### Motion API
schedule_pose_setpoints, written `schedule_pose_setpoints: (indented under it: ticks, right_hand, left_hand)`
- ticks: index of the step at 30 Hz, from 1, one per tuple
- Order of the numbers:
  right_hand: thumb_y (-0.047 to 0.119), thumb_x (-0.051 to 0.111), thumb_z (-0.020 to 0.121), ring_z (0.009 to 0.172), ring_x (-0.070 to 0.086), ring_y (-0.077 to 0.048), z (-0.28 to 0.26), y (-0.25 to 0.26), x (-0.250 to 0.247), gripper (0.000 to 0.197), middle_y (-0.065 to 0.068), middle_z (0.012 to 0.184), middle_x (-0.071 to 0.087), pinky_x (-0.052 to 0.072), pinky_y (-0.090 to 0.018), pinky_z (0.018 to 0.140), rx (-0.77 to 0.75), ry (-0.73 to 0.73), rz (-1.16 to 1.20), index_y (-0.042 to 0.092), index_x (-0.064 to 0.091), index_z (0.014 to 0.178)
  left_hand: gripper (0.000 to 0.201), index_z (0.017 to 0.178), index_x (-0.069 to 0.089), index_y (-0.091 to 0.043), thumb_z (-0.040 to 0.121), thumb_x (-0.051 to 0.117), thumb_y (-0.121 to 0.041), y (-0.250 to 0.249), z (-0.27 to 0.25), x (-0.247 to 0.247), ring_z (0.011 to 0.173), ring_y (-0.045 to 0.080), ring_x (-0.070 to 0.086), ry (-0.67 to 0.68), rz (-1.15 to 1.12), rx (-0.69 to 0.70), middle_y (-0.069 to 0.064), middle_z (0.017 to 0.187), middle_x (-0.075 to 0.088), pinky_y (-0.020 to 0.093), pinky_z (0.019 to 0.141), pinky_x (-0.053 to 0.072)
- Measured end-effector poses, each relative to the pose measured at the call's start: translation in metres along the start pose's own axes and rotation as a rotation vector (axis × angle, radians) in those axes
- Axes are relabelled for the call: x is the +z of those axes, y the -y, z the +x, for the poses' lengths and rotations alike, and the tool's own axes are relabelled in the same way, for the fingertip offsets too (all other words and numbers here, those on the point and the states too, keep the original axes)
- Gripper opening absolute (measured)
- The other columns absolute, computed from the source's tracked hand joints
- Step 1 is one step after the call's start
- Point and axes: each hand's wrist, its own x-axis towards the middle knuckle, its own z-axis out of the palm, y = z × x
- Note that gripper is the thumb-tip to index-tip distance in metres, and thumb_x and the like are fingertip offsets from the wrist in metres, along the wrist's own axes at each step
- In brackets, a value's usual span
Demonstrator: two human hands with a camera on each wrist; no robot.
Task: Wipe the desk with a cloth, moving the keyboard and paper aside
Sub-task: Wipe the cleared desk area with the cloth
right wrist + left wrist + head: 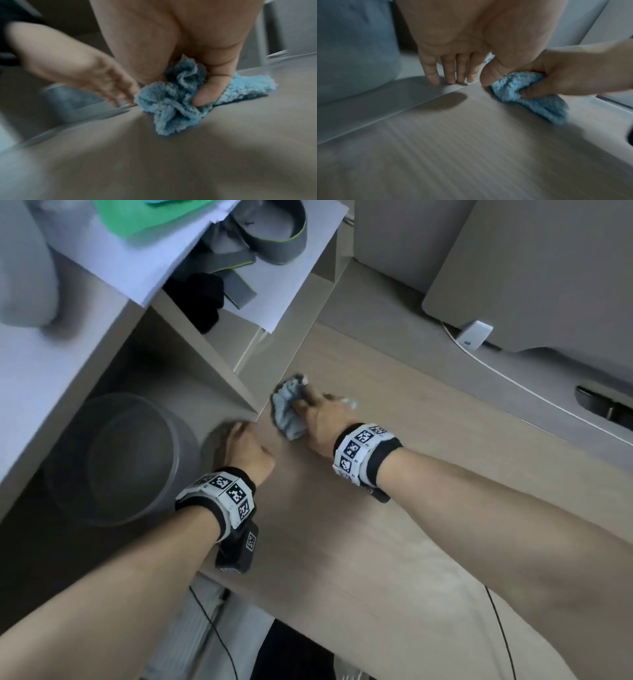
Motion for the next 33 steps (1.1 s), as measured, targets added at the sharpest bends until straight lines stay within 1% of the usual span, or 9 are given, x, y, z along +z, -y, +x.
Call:
schedule_pose_setpoints:
  ticks: [3, 5, 8, 12, 18, 22, 27, 30, 33]
  right_hand:
    - [0.013, 0.049, 0.095, 0.134, 0.039, -0.041, -0.028, 0.026, 0.029, 0.062, -0.009, 0.161, 0.014, 0.043, -0.051, 0.103, -0.202, 0.058, -0.043, 0.02, 0.03, 0.154]
    - [0.012, 0.052, 0.095, 0.132, 0.042, -0.044, -0.04, 0.009, 0.033, 0.062, -0.01, 0.16, 0.021, 0.045, -0.05, 0.101, -0.244, 0.045, 0.03, 0.019, 0.032, 0.153]
    - [0.011, 0.061, 0.089, 0.12, 0.051, -0.044, -0.033, -0.03, 0.027, 0.069, -0.009, 0.158, 0.025, 0.05, -0.05, 0.09, -0.046, -0.03, 0.048, 0.021, 0.034, 0.152]
    - [0.014, 0.063, 0.088, 0.119, 0.052, -0.039, 0.003, -0.033, 0.001, 0.064, -0.007, 0.154, 0.03, 0.049, -0.047, 0.092, 0.268, -0.035, 0.148, 0.023, 0.037, 0.146]
    - [0.016, 0.049, 0.096, 0.124, 0.048, -0.039, -0.019, 0.055, 0.031, 0.054, -0.01, 0.157, 0.021, 0.047, -0.051, 0.092, -0.113, 0.025, -0.09, 0.016, 0.039, 0.149]
    - [0.011, 0.055, 0.09, 0.121, 0.05, -0.045, -0.059, 0.03, 0.058, 0.064, -0.01, 0.157, 0.026, 0.051, -0.052, 0.091, -0.218, 0.008, 0.044, 0.016, 0.036, 0.151]
    - [0.013, 0.061, 0.085, 0.107, 0.058, -0.046, -0.075, -0.081, 0.044, 0.064, -0.01, 0.151, 0.032, 0.054, -0.053, 0.086, 0.236, -0.126, 0.147, 0.021, 0.042, 0.145]
    - [0.017, 0.061, 0.088, 0.104, 0.06, -0.044, -0.062, -0.095, 0.021, 0.057, -0.011, 0.149, 0.026, 0.054, -0.053, 0.087, 0.517, -0.08, 0.202, 0.023, 0.041, 0.141]
    - [0.012, 0.059, 0.089, 0.108, 0.059, -0.043, -0.061, -0.04, 0.025, 0.066, -0.017, 0.155, 0.017, 0.053, -0.05, 0.087, 0.355, -0.004, 0.151, 0.02, 0.032, 0.149]
  left_hand:
    - [0.02, 0.095, 0.066, -0.007, 0.081, 0.053, -0.014, 0.008, 0.001, 0.002, 0.104, 0.035, 0.061, 0.028, -0.003, -0.001, 0.016, 0.115, 0.064, 0.037, 0.09, 0.05]
    - [0.029, 0.106, 0.063, -0.007, 0.08, 0.05, -0.011, 0.013, 0.004, 0.005, 0.113, 0.033, 0.058, 0.031, -0.007, 0.01, 0.013, 0.127, 0.06, 0.038, 0.098, 0.047]
    - [0.051, 0.128, 0.056, -0.009, 0.078, 0.045, -0.004, 0.02, 0.001, 0.008, 0.135, 0.026, 0.042, 0.045, 0.053, 0.035, 0.003, 0.148, 0.045, 0.033, 0.112, 0.033]
    - [0.061, 0.14, 0.045, -0.012, 0.08, 0.044, -0.004, 0.027, -0.004, 0.01, 0.144, 0.022, 0.026, 0.059, 0.098, 0.093, -0.004, 0.159, 0.028, 0.031, 0.117, 0.023]
    - [0.056, 0.142, 0.043, -0.017, 0.086, 0.052, -0.016, 0.035, -0.008, 0.012, 0.141, 0.029, 0.028, 0.062, 0.061, 0.076, 0.001, 0.156, 0.031, 0.039, 0.117, 0.025]
    - [0.055, 0.139, 0.046, -0.014, 0.083, 0.05, -0.014, 0.039, -0.005, 0.013, 0.143, 0.029, 0.023, 0.057, 0.126, 0.079, 0.0, 0.157, 0.029, 0.041, 0.119, 0.021]
    - [0.059, 0.139, 0.047, -0.009, 0.08, 0.046, -0.006, 0.032, -0.009, 0.011, 0.141, 0.028, 0.026, 0.024, 0.101, 0.056, 0.001, 0.156, 0.031, 0.035, 0.118, 0.022]
    - [0.056, 0.136, 0.048, -0.003, 0.08, 0.047, -0.005, 0.024, -0.013, 0.012, 0.139, 0.029, 0.029, 0.003, 0.077, 0.048, 0.003, 0.154, 0.033, 0.034, 0.116, 0.024]
    - [0.055, 0.133, 0.05, -0.002, 0.078, 0.048, -0.002, 0.013, -0.015, 0.018, 0.136, 0.033, 0.03, -0.01, 0.04, 0.076, 0.008, 0.151, 0.037, 0.035, 0.115, 0.025]
